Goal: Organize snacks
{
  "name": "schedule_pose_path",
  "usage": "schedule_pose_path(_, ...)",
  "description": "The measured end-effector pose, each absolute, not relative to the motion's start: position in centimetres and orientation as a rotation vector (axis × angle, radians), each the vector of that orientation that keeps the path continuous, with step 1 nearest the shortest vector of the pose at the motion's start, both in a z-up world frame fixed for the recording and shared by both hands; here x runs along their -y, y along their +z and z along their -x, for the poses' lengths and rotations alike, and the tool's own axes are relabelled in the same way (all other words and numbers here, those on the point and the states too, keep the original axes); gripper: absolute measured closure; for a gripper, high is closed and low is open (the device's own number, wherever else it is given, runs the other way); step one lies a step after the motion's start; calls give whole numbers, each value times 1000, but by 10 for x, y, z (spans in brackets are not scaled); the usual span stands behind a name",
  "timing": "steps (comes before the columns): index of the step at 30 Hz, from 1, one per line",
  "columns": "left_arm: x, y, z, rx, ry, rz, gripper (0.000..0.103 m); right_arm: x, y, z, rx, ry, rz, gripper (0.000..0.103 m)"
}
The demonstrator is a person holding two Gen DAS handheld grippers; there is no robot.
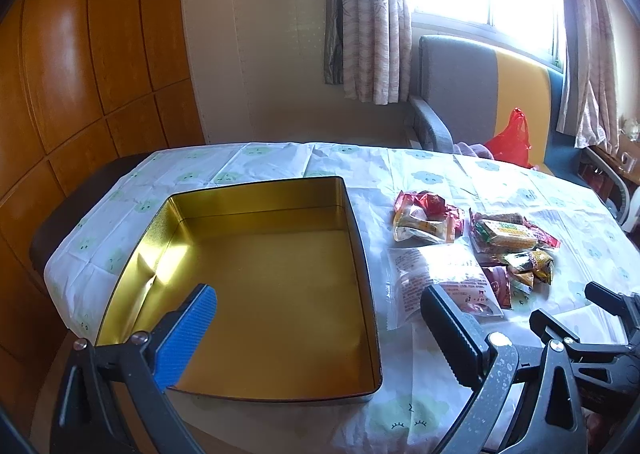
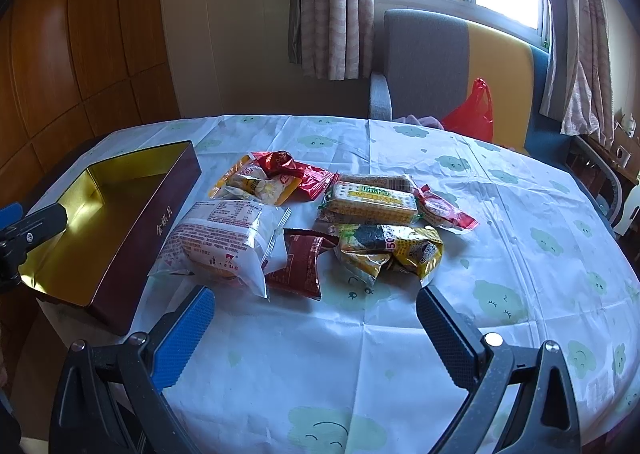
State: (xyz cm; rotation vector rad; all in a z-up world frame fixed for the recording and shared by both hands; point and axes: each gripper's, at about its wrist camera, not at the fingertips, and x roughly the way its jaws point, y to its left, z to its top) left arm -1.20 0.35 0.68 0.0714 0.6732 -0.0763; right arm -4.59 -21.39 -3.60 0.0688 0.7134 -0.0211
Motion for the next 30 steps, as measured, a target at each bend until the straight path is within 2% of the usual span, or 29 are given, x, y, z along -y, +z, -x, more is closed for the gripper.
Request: schedule_pose_path(30, 10, 11, 17, -662, -130, -112, 1, 215, -42, 44, -737, -19, -76, 1)
